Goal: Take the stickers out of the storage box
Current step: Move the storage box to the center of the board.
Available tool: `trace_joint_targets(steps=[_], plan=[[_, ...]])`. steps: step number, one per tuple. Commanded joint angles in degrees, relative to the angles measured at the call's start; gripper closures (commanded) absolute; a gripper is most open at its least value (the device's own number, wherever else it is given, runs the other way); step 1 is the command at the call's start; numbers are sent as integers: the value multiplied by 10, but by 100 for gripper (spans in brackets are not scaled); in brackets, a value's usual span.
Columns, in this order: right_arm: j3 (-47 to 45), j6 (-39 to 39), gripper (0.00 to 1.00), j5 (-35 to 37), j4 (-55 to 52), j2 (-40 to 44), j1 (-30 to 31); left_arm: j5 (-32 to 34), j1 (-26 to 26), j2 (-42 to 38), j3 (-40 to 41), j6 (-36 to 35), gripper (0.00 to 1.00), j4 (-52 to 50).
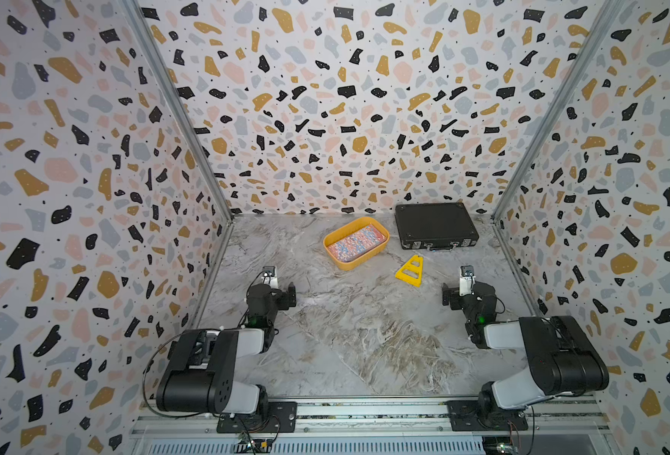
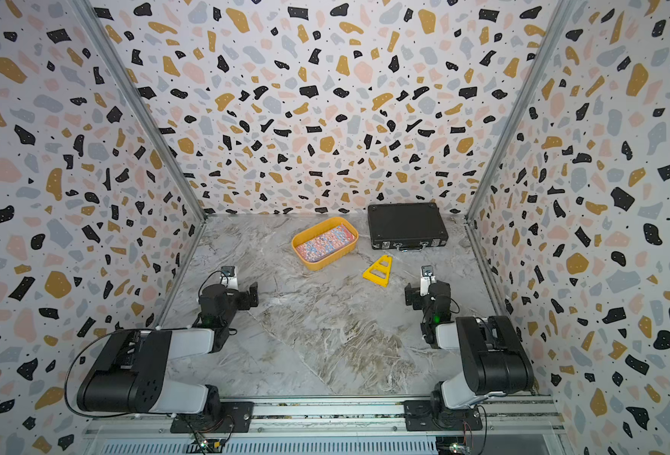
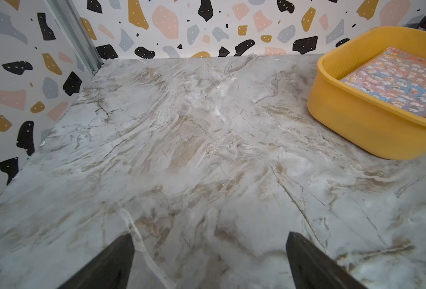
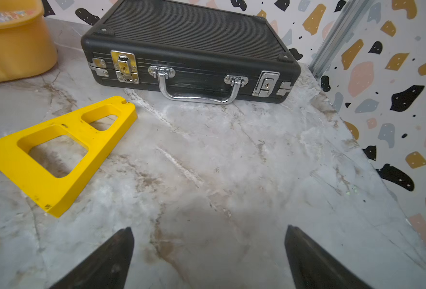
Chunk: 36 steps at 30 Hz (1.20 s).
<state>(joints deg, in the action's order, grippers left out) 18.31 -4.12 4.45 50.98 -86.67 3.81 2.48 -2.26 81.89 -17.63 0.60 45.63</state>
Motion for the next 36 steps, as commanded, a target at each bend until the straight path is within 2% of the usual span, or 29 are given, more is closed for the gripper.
trace_joint_targets(steps=[1,32,34,36], plan=[[19,3,1,-6,-7,-1,-4,4,4,-1,-9,-6,1,30],[13,2,1,-3,6,2,-5,12,4,-1,-11,-3,1,28],[10,-4,1,-5,-2,19,-1,29,4,-15,-2,3,1,43],[19,2,1,12,-63,66,0,62,4,-73,-5,17,1,-14]])
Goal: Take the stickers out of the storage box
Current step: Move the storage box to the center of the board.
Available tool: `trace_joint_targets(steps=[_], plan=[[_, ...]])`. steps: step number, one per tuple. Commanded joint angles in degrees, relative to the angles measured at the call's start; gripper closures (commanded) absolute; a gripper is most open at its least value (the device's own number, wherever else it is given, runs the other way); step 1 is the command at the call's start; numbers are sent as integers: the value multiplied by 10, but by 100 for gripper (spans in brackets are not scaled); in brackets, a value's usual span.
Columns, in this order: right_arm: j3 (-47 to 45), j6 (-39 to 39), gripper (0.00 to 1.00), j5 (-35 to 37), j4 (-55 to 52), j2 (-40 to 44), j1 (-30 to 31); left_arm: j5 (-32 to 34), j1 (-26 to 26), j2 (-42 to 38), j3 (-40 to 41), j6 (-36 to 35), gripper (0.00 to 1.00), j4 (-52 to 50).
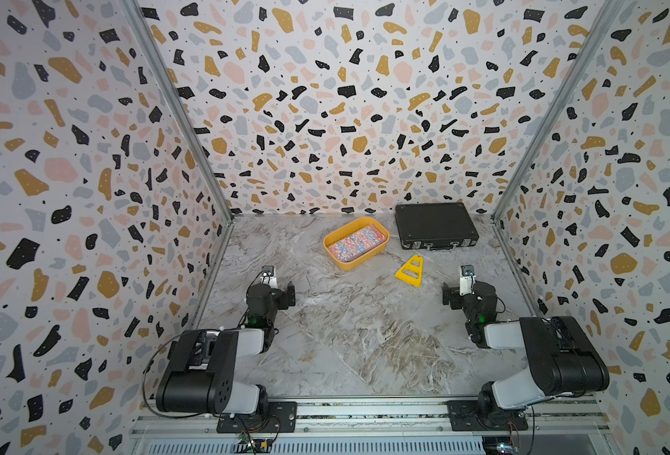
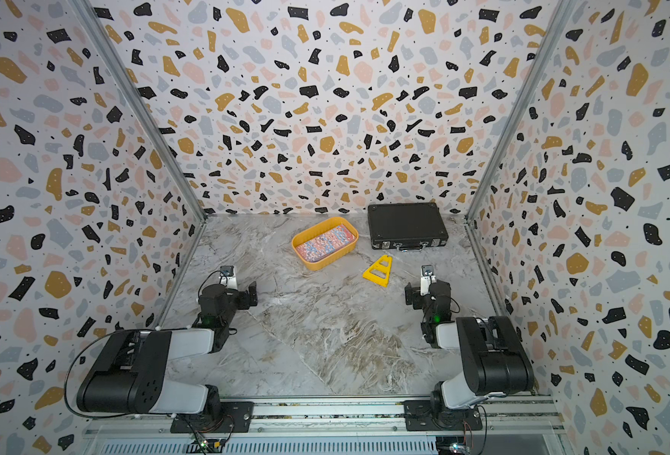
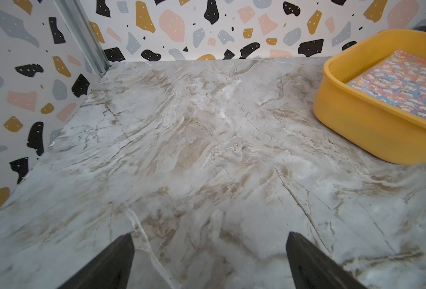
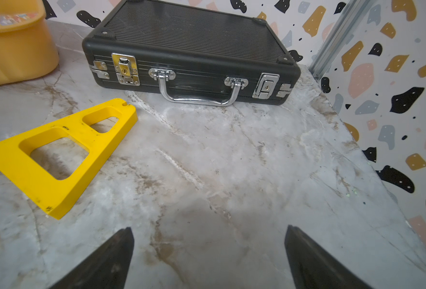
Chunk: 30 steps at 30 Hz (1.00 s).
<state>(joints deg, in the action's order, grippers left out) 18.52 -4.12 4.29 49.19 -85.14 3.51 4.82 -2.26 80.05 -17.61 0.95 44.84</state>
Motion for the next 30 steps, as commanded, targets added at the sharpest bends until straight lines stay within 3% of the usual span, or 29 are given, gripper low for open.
trace_joint_targets(steps=[1,3,7,9,11,13,18,21,24,28,30], plan=[[29,5,1,17,-91,82,4,57,4,-88,-19,20,1,-54],[52,7,1,4,-154,132,4,74,4,-131,-47,28,1,-129],[62,159,1,12,-189,224,4,63,4,-212,-60,67,1,-118],[89,238,1,40,-270,262,4,102,4,-245,-67,131,1,-124],[129,248,1,31,-367,284,4,150,4,-277,-66,212,1,-127],[151,259,1,17,-425,295,4,146,4,-301,-57,230,1,-112],[127,346,1,-65,-361,290,3,213,4,-319,-125,298,1,-301],[146,355,1,-79,-395,277,3,160,4,-312,-115,280,1,-255],[152,397,1,-131,-399,283,18,88,4,-263,-180,283,1,-331],[274,337,1,-130,-590,234,127,-67,2,-157,-271,283,1,-387],[330,307,1,-127,-672,199,174,-104,-8,-98,-320,284,1,-430]])
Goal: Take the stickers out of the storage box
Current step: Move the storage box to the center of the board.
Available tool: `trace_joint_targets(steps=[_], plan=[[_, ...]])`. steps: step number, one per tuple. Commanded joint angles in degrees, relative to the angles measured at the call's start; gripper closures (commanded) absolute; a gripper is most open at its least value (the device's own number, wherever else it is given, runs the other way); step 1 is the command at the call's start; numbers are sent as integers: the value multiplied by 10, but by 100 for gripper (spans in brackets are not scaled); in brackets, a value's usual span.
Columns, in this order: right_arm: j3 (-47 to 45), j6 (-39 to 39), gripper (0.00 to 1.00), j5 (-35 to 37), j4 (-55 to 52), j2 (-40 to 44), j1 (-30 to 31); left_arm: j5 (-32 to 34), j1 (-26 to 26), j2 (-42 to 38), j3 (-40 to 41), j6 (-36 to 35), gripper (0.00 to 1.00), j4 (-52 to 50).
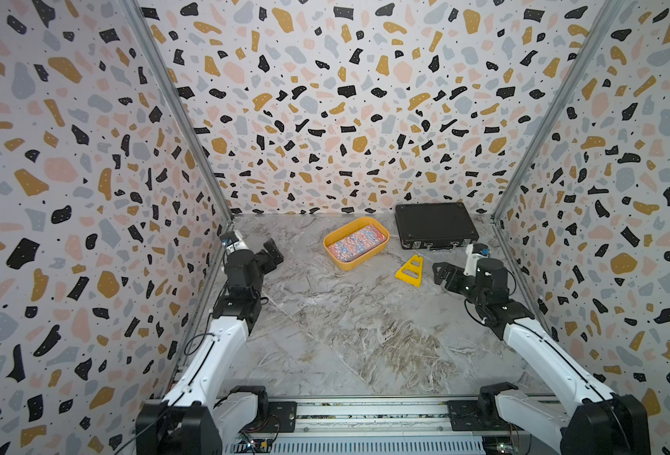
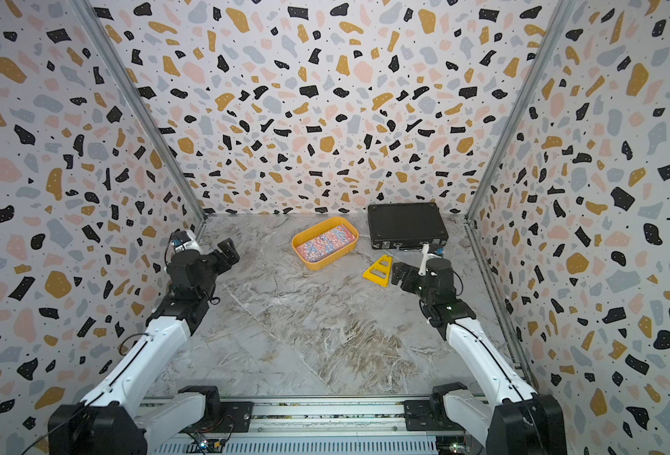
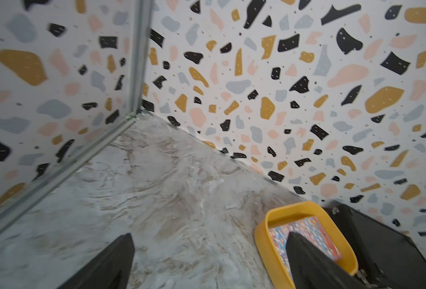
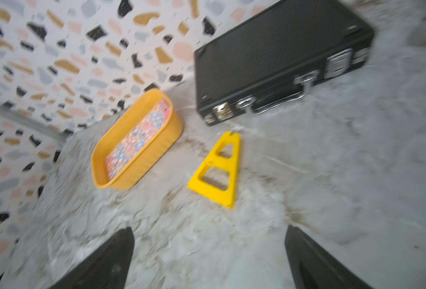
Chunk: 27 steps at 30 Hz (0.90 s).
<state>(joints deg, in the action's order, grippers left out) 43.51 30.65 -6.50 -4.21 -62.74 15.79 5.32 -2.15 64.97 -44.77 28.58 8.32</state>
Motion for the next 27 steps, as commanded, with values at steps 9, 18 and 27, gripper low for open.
trace_joint_targets(steps=[9,18,27], plan=[[-96,-35,9,10,90,3,124,-230,-50,330,-357,-24,1,-271],[-74,-64,12,-1,99,-66,132,-223,-84,560,-606,-96,8,-415],[-62,-70,14,-37,102,-78,135,-134,-114,689,-789,-148,18,-507]])
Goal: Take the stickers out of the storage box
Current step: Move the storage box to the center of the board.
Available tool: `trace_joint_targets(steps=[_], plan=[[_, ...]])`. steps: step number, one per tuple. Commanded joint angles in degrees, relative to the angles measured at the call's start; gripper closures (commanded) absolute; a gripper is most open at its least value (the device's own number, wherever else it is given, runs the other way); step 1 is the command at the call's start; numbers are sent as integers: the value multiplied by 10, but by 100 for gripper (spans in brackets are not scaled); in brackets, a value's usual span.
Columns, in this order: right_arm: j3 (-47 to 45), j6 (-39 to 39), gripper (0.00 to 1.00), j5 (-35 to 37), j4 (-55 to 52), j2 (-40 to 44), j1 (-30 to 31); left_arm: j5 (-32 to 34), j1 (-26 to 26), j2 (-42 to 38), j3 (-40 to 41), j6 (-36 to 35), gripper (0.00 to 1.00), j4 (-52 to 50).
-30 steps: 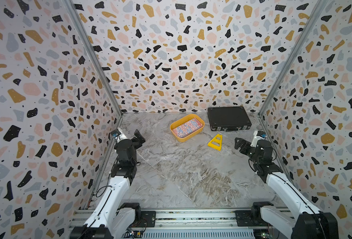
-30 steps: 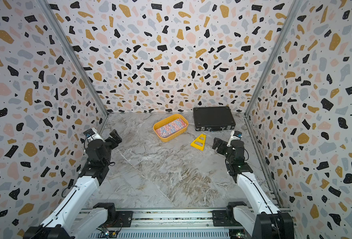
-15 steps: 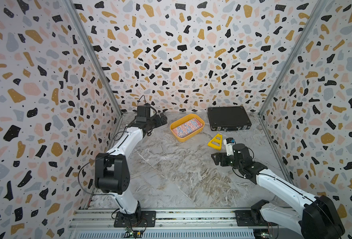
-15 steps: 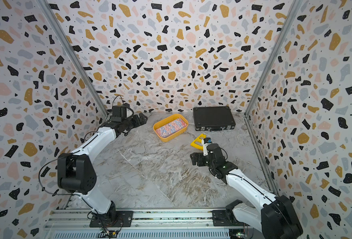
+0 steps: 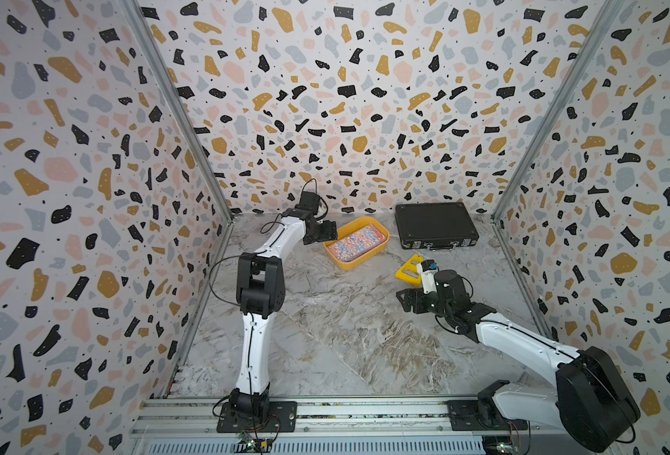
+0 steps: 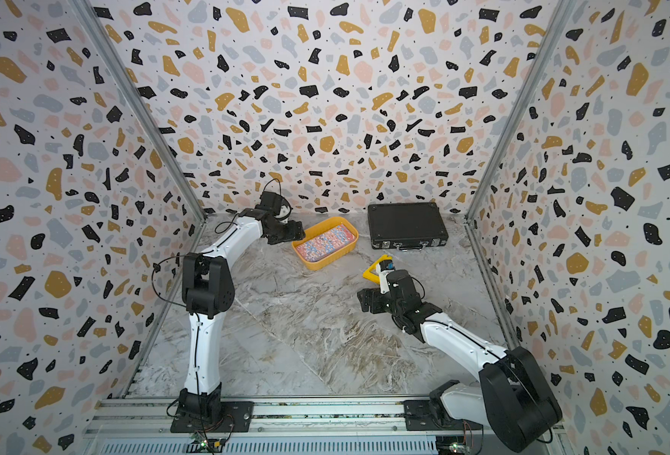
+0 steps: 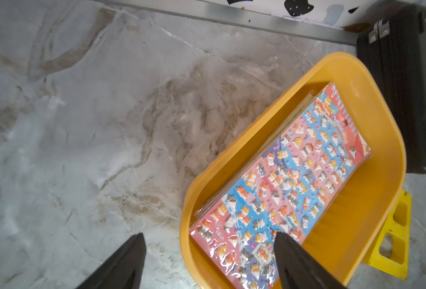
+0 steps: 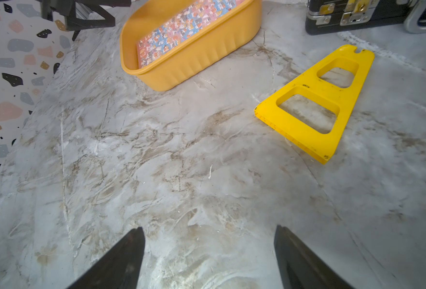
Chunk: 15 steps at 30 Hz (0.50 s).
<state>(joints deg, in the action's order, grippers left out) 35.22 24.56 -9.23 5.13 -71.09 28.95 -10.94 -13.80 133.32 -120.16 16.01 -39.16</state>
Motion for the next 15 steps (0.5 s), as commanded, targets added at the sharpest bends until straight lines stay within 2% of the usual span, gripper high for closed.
trace_joint_targets(steps=[1,4,7,11,15], plan=[[21,-9,14,-11,9,5,3,29,2,16,-49,-22,20,-36],[21,-9,14,-18,11,5,3,23,-2,52,-94,-26,29,-59],[21,-10,14,-20,13,3,4,22,-2,58,-77,-19,35,-43],[25,-10,14,-23,9,2,4,14,-2,67,-80,-20,38,-43],[27,-11,14,-23,7,-1,4,7,-4,71,-85,-16,50,-48]])
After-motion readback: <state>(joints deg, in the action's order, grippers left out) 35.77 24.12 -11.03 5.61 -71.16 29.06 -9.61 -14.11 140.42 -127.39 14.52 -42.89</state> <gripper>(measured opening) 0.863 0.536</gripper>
